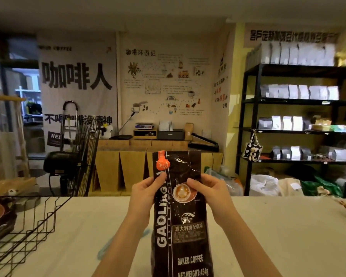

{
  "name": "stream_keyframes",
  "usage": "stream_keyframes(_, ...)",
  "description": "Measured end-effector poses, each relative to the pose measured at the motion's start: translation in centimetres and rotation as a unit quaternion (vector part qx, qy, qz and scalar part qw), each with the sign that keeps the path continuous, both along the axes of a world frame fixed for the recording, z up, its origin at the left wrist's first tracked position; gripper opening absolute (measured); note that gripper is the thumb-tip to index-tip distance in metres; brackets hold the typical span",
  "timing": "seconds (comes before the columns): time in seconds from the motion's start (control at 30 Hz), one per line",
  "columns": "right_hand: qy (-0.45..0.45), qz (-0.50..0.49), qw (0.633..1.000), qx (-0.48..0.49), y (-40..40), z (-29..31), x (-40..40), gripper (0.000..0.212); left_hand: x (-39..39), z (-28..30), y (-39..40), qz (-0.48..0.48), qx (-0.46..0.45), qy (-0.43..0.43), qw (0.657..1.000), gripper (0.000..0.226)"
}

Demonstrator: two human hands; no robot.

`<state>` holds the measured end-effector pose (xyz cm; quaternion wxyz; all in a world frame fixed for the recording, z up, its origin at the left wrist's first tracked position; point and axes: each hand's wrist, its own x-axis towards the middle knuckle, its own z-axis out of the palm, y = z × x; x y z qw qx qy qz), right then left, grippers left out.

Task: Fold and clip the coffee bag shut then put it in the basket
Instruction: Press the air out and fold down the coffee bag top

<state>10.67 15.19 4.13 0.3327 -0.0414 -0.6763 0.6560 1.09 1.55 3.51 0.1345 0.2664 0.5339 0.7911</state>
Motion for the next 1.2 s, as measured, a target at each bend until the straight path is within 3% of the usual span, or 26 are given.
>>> stream_keyframes(0.17,-0.022,-0.009,0.999,-0.022,0.6,-0.8,-0.6,0.01,-0.3,-0.6,0.4,-0.014,-0.041,-0.007,0.999,0.023)
stream_keyframes(0.3,-0.026,-0.04,0.998,-0.044,1.2,-1.4,-1.0,0.009,0.2,-1.8,0.7,-0.063,-0.169,-0.005,0.984,0.052)
stream_keyframes(0.4,-0.042,-0.048,0.997,-0.044,1.3,-1.6,-1.1,0.007,1.1,-2.6,0.9,-0.079,-0.204,-0.018,0.976,0.046)
stream_keyframes(0.53,-0.076,-0.043,0.996,0.005,1.0,-0.2,-0.3,0.036,1.5,-2.6,0.6,-0.057,-0.159,-0.031,0.985,0.043)
stream_keyframes(0.6,-0.03,-0.132,0.985,0.109,0.8,1.3,0.0,0.063,1.8,-2.5,0.6,-0.06,-0.145,-0.03,0.987,0.04)
stream_keyframes(0.67,0.063,-0.217,0.92,0.32,-0.5,2.9,-0.2,0.073,2.3,-2.3,0.7,-0.061,-0.139,-0.026,0.988,0.035)
stream_keyframes(0.73,0.136,-0.25,0.774,0.566,-1.8,4.0,-1.8,0.06,2.5,-2.3,0.8,-0.062,-0.141,-0.025,0.988,0.031)
stream_keyframes(0.8,0.173,-0.219,0.623,0.731,-2.0,4.7,-3.8,0.042,2.5,-2.3,0.7,-0.055,-0.145,-0.025,0.988,0.027)
stream_keyframes(0.87,0.142,-0.183,0.542,0.807,-1.4,5.2,-5.1,0.036,2.6,-2.2,0.6,-0.055,-0.137,-0.018,0.989,0.03)
stream_keyframes(1.0,0.084,-0.138,0.559,0.813,-1.2,6.1,-5.6,0.042,3.4,-1.7,0.7,-0.054,-0.119,0.035,0.991,0.037)
stream_keyframes(1.13,-0.044,-0.113,0.556,0.822,-2.1,7.7,-6.1,0.058,3.7,-1.5,0.7,-0.066,-0.106,0.058,0.99,0.037)
stream_keyframes(1.2,-0.054,-0.111,0.585,0.802,-2.3,7.9,-6.2,0.06,3.7,-1.4,0.8,-0.063,-0.096,0.045,0.992,0.031)
